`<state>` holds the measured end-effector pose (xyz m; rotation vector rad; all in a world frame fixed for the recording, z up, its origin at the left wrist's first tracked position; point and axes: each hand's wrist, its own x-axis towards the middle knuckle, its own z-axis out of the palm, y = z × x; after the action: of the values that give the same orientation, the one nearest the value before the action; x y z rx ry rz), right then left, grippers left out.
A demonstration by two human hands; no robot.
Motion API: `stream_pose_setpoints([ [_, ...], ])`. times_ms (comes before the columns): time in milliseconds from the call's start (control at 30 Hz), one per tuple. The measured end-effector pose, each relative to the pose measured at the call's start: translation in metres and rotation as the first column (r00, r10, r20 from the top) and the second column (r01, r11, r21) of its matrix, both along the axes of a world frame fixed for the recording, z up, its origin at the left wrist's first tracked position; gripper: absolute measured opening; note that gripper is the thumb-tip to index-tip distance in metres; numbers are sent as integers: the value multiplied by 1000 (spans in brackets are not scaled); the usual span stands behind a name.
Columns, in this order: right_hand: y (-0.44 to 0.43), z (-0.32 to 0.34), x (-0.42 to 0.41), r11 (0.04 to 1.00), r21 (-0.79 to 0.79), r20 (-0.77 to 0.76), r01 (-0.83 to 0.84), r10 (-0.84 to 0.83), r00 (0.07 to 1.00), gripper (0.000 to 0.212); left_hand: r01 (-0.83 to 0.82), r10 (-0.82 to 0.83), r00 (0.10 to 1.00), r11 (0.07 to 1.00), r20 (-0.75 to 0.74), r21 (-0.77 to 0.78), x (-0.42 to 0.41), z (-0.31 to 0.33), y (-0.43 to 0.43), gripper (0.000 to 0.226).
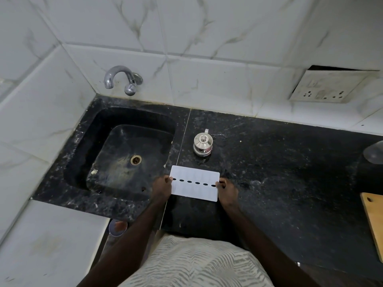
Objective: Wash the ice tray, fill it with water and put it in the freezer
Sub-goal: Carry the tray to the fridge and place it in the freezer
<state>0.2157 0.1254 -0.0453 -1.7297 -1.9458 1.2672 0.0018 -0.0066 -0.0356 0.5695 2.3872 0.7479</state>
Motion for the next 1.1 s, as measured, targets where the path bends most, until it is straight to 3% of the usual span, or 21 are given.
stream_pose_setpoints([
  [367,1,14,4,998,-40,-42,38,-40,998,19,-221,213,961,975,174,29,0,2,2,23],
  [1100,16,118,-23,979,-18,-347,202,-196,917,13,-368,327,928,882,179,294,-14,95,-8,14],
])
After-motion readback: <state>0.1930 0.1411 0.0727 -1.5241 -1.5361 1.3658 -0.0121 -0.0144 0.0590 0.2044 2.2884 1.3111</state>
